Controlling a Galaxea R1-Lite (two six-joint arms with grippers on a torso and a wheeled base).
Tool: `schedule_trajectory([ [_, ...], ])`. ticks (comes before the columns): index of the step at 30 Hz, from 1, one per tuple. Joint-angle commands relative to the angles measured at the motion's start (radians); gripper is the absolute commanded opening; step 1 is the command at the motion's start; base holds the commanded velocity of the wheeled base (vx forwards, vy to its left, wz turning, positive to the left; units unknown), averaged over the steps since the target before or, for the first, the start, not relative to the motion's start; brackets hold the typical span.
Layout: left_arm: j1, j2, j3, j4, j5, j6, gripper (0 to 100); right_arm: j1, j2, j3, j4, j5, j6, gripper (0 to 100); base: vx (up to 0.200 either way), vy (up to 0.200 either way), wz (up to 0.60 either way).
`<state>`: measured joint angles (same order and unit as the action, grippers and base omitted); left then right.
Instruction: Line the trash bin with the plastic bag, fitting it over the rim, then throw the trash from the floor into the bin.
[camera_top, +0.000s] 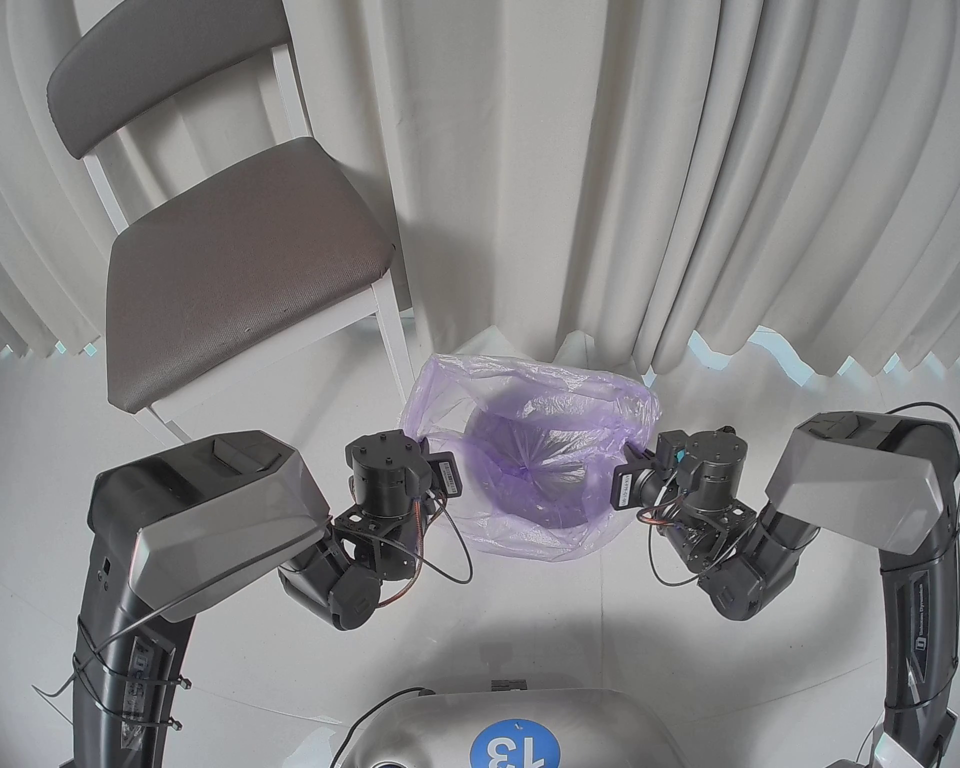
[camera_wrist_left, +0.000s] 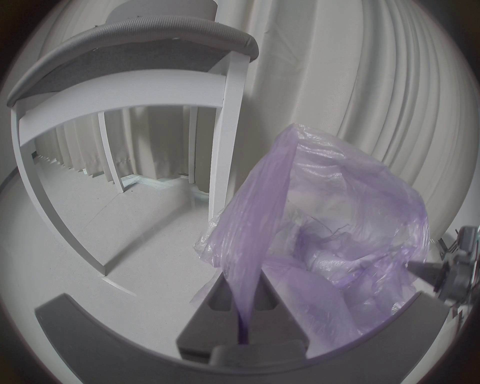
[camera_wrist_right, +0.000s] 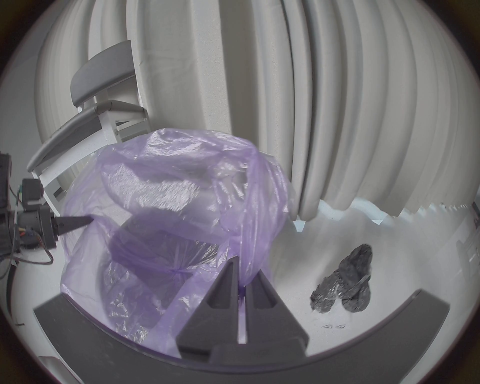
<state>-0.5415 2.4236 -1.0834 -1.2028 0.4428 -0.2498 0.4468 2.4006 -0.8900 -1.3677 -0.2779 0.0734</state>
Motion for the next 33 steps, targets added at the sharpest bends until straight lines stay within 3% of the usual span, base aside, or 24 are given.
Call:
schedule_trajectory([
  [1, 0.009, -0.046, 0.019, 0.000, -0.003, 0.000, 0, 0.036, 0.064, -0.040, -0.002, -0.007, 0.014, 0, 0.000, 0.000, 0.00],
  [8, 0.008, -0.040, 0.014, -0.001, -0.003, 0.000, 0, 0.050, 0.104, -0.092, 0.001, -0.038, 0.039, 0, 0.000, 0.000, 0.00],
  [25, -0.028, 0.127, -0.095, -0.034, 0.008, -0.005, 0, -0.080, -0.090, 0.005, 0.134, -0.027, 0.029, 0, 0.000, 0.000, 0.00],
  [33, 0.003, 0.094, -0.093, -0.032, 0.007, -0.005, 0, -0.114, -0.083, 0.060, 0.130, -0.018, -0.058, 0, 0.000, 0.000, 0.00],
])
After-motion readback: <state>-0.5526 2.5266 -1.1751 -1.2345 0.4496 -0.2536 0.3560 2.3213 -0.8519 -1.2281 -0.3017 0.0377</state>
